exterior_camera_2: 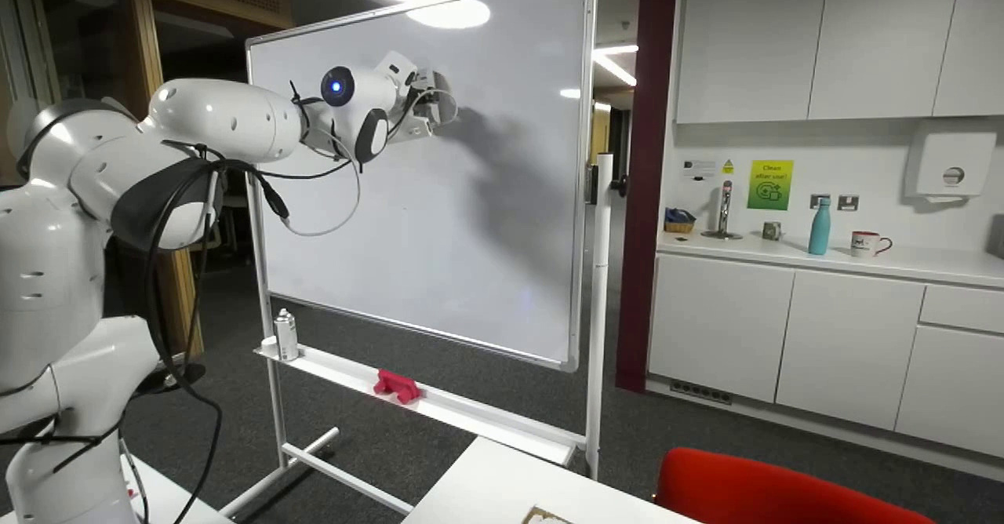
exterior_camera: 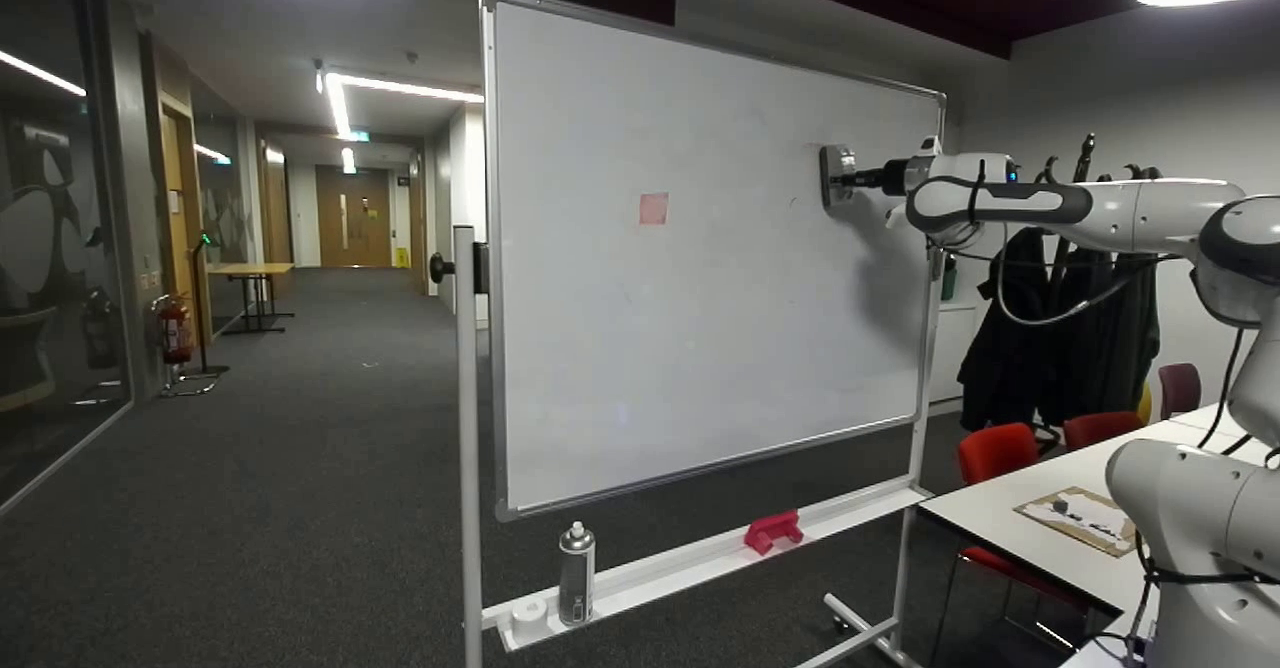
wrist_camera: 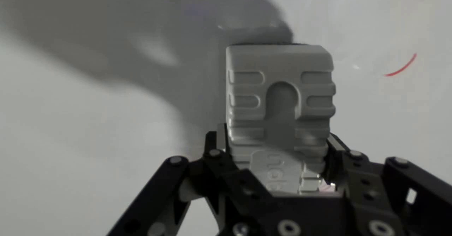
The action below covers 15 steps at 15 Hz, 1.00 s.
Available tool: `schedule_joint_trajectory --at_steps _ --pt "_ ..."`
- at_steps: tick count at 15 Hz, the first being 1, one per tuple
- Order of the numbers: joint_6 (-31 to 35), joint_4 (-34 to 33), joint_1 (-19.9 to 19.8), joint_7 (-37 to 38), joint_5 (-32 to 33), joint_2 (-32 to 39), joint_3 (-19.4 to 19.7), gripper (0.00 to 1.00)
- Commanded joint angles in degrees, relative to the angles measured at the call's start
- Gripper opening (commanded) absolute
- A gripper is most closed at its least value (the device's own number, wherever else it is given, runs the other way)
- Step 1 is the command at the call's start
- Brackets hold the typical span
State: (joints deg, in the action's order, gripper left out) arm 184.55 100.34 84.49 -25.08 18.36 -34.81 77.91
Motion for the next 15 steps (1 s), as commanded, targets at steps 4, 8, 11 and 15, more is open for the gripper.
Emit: schedule_joint_trajectory --at_steps 4,8,11,15 --pt "5.69 0.05 -4.95 5.04 -4.41 9.46 3.57 0.35" --pt "11.44 0.83 -7.66 7.06 -5.58 16.5 4.15 0.35" --pt "12.15 0.7 -9.07 7.9 -6.1 20.31 2.93 0.35" --pt "10.62 0.56 -7.09 7.99 -4.98 21.41 1.78 0.35"
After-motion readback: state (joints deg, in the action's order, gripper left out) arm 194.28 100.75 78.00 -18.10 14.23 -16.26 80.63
